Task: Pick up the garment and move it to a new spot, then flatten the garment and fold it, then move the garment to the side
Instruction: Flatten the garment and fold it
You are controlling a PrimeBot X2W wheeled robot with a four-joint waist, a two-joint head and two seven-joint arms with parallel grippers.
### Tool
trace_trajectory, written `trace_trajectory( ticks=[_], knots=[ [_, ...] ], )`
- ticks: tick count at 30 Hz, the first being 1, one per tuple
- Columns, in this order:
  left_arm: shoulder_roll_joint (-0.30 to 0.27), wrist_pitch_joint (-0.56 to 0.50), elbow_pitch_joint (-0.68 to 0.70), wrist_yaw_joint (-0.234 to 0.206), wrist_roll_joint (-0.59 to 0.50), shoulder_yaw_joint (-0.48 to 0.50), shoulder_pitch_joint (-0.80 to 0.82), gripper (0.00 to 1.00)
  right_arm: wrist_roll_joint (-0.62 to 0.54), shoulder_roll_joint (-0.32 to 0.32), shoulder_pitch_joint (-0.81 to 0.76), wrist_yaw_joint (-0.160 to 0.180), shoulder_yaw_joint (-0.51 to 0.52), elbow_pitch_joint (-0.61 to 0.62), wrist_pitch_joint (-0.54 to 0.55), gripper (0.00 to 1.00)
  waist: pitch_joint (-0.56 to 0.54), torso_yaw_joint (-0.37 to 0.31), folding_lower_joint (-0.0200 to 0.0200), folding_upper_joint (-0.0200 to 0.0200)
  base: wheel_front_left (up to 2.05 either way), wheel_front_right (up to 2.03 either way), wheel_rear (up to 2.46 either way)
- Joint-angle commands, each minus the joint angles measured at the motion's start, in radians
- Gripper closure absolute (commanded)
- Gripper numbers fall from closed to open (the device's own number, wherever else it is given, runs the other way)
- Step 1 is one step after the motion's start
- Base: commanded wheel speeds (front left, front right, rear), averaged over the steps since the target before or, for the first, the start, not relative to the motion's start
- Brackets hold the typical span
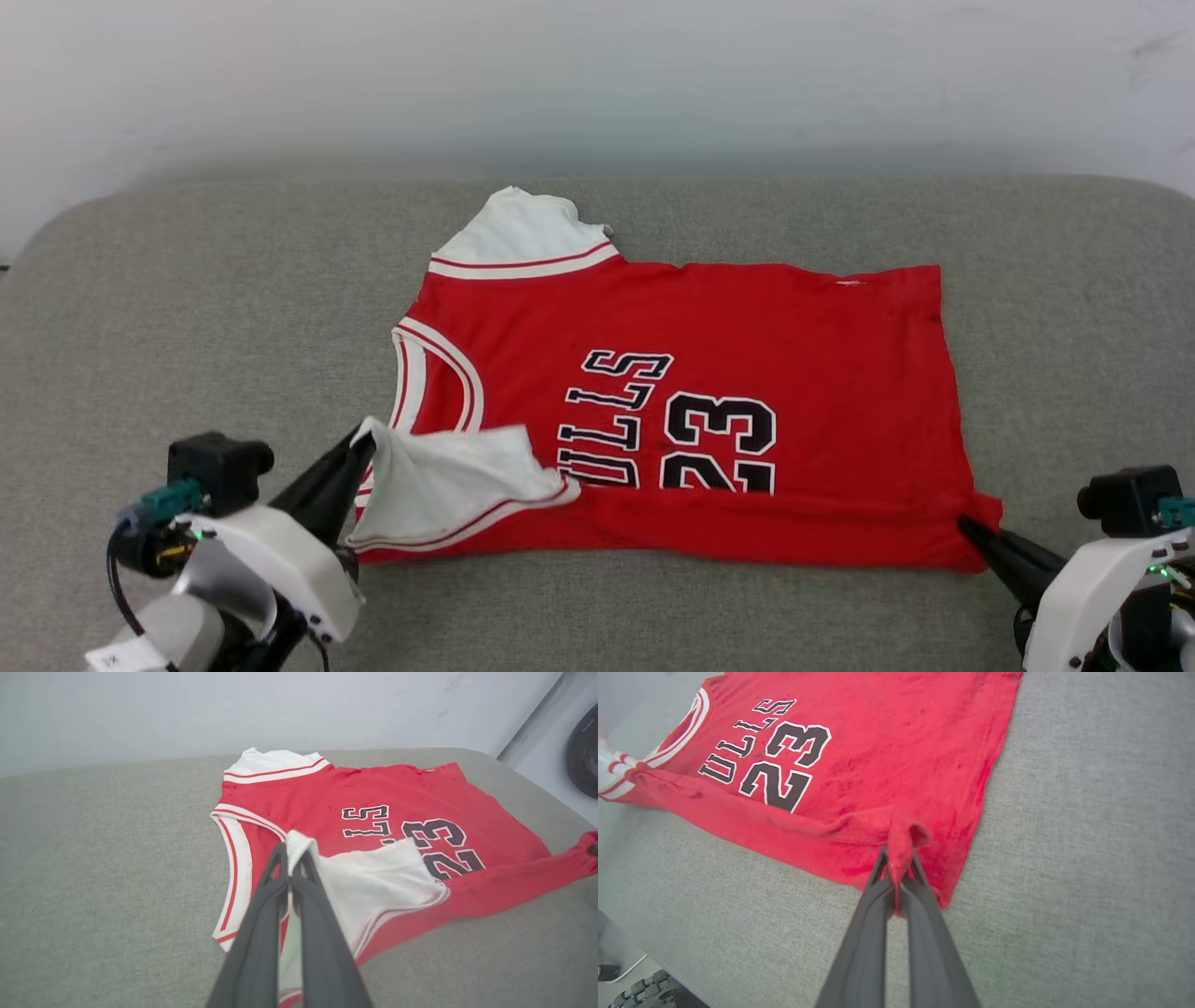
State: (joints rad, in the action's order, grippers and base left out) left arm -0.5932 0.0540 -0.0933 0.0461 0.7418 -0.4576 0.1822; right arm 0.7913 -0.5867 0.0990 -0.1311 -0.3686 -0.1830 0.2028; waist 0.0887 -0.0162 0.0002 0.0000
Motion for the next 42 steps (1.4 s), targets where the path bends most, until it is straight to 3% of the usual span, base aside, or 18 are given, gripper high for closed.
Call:
trace_trajectory(
  ticks=[1,17,29,30,31,32,42],
  knots=[
    [0.006,-0.002,-0.010,0.007,0.001,0.001,0.035,1.00,-0.001,0.007,0.022,0.001,0.004,-0.002,0.003,1.00,0.028,-0.014,-0.0002,0.0000,0.00,0.00,0.00],
    [0.029,-0.017,-0.305,0.074,-0.041,-0.061,0.350,1.00,-0.031,0.047,0.218,0.001,-0.010,-0.074,0.010,1.00,0.227,-0.054,-0.0002,0.0000,0.00,0.00,0.00],
    [0.075,0.037,-0.525,0.083,0.003,-0.177,0.409,1.00,-0.043,0.050,0.235,0.001,-0.028,-0.139,0.006,1.00,0.238,-0.039,-0.0002,0.0000,0.00,0.00,0.00],
    [0.075,0.043,-0.534,0.083,0.011,-0.182,0.415,0.74,-0.041,0.052,0.232,0.001,-0.025,-0.142,0.007,0.56,0.232,-0.036,-0.0002,0.0000,0.00,0.00,0.00],
    [0.076,0.045,-0.542,0.083,0.016,-0.190,0.420,0.09,-0.041,0.054,0.230,0.001,-0.020,-0.143,0.004,0.00,0.225,-0.033,-0.0002,0.0000,0.00,0.00,0.00],
    [0.074,0.052,-0.547,0.083,0.017,-0.197,0.429,0.00,-0.044,0.055,0.228,0.001,-0.013,-0.143,-0.002,0.00,0.217,-0.029,-0.0002,0.0000,0.00,0.00,0.00],
    [0.025,0.007,-0.537,0.083,0.069,-0.256,0.481,0.00,-0.061,0.039,0.158,0.001,0.046,-0.100,-0.031,0.00,0.118,0.013,-0.0002,0.0000,0.00,0.00,0.00]
  ],
)
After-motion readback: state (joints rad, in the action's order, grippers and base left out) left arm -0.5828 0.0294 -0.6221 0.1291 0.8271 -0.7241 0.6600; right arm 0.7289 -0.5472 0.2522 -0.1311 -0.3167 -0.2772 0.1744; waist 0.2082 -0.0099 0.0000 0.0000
